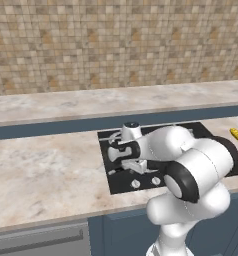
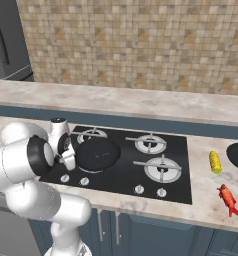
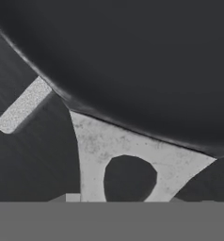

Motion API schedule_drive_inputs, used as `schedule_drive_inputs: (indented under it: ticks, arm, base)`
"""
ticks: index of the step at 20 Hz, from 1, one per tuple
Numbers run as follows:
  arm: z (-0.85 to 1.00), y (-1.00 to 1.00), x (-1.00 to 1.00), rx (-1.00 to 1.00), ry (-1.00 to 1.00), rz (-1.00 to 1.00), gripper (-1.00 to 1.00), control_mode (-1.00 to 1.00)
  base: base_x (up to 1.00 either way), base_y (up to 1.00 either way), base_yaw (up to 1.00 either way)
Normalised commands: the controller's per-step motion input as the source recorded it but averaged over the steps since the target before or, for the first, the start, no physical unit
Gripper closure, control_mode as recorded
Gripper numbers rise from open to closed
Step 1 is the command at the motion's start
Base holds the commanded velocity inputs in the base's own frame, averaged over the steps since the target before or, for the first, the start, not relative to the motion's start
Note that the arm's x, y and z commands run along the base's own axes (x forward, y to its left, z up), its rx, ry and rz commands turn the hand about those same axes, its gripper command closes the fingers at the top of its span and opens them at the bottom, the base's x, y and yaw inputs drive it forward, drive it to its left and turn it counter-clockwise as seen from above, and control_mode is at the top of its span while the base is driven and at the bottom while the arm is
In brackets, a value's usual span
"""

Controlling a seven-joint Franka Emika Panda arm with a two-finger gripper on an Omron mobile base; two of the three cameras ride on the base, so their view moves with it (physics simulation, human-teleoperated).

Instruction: Place both pans onto different burners. Then place the corn and the fish on different pans.

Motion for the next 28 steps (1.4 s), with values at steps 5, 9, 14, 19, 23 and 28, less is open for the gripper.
schedule_drive_inputs:
  ticks: [5, 9, 14, 19, 23, 28]
  arm:
    - [-0.05, 0.03, 0.47, 0.00, 0.00, -0.01, 1.00, -1.00]
    - [-0.22, 0.34, 0.00, 0.00, 0.00, -0.01, -1.00, -1.00]
    - [-0.04, 0.04, -0.05, 0.00, -0.01, 0.00, -1.00, -1.00]
    - [0.12, 0.00, -0.36, 0.00, -0.09, 0.00, -1.00, -1.00]
    - [0.25, 0.00, -0.39, 0.00, -0.10, 0.00, -1.00, -1.00]
    - [0.43, 0.00, -0.41, 0.00, -0.11, 0.00, -1.00, -1.00]
  base:
    - [0.00, 0.00, 0.00]
    - [0.00, 0.00, 0.00]
    - [0.00, 0.00, 0.00]
    - [0.00, 0.00, 0.00]
    - [0.00, 0.00, 0.00]
    - [0.00, 0.00, 0.00]
